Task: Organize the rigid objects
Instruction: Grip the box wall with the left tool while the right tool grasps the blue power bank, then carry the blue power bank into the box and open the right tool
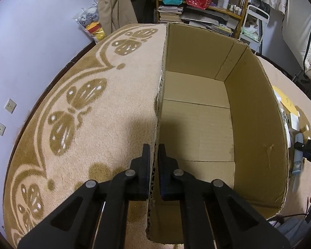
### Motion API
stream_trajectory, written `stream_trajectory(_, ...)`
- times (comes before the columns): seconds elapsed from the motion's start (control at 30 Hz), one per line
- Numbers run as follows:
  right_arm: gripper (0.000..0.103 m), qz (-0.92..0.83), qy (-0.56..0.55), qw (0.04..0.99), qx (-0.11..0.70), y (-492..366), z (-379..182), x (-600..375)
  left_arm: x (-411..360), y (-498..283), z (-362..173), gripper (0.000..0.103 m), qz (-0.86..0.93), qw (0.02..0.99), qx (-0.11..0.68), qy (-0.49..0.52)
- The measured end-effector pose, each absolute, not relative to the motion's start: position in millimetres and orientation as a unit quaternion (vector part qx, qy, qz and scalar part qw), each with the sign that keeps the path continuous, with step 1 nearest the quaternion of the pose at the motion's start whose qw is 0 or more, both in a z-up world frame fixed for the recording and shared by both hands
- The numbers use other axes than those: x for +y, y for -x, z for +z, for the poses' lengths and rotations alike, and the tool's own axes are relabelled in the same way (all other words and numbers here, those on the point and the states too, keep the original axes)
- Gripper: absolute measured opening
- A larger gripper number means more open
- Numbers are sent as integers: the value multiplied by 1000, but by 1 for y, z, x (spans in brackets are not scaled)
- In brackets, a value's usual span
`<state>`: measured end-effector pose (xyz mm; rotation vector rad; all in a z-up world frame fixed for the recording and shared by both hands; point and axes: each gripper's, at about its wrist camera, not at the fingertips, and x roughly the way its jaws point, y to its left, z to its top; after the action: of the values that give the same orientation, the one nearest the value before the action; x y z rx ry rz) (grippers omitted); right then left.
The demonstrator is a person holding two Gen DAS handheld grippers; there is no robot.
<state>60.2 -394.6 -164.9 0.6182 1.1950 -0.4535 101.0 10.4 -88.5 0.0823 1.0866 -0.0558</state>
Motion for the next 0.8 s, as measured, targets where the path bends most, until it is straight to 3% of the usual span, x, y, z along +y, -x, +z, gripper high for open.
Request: stream_trajectory(0.8,29,-9,-193,879,435,-73,-28,-282,12,-99,-87,6,-22,858,512,-40)
